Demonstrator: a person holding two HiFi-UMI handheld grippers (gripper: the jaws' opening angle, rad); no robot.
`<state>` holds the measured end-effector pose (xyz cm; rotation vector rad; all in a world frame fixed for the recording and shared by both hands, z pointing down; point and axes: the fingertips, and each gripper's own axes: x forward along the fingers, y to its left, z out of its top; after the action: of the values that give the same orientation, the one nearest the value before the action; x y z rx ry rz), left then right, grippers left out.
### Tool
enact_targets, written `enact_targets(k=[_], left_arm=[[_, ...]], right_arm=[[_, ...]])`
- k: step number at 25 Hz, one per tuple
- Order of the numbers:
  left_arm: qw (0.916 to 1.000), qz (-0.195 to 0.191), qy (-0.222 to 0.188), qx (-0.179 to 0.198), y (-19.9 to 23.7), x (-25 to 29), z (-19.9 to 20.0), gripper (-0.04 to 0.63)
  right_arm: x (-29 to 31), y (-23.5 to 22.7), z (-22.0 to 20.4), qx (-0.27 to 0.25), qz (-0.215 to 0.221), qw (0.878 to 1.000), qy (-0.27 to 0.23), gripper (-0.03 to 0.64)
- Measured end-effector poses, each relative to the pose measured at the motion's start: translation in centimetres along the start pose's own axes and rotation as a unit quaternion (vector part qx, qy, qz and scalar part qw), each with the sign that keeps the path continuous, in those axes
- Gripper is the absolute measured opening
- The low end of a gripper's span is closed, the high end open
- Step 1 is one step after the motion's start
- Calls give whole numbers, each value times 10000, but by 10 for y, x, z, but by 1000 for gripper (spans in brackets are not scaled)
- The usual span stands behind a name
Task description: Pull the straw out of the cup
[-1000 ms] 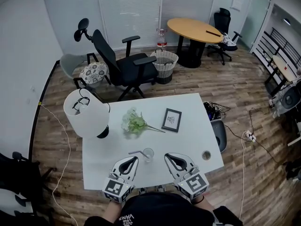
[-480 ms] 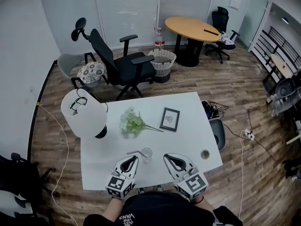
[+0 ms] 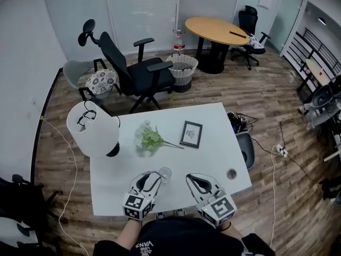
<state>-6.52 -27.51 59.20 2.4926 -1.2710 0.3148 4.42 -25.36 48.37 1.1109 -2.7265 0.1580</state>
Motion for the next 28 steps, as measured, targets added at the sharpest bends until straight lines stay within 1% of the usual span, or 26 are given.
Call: enact_targets(k=[10,18,23,24,28], left_arm=[[10000,-89,37,16,-2,25,4,183],[9999,-80,2,60,-3,31,5,183],[9999,-90,83,32,-4,35,0,181],[9999,-89,85,28,-4,35,0,174],[10000,-38,26,24,-2,33,0,83]], right_arm=[[-9,-4,-4,4,-81,10000,18,17],[-16,-6,-5,19,-168,9998,44,17],[-18,-5,-7,-3,-161,9999,31,17],[-18,-5,-7,6,-164,9999,22,17],[-19,-5,-8,29,-169,9998,27,17]])
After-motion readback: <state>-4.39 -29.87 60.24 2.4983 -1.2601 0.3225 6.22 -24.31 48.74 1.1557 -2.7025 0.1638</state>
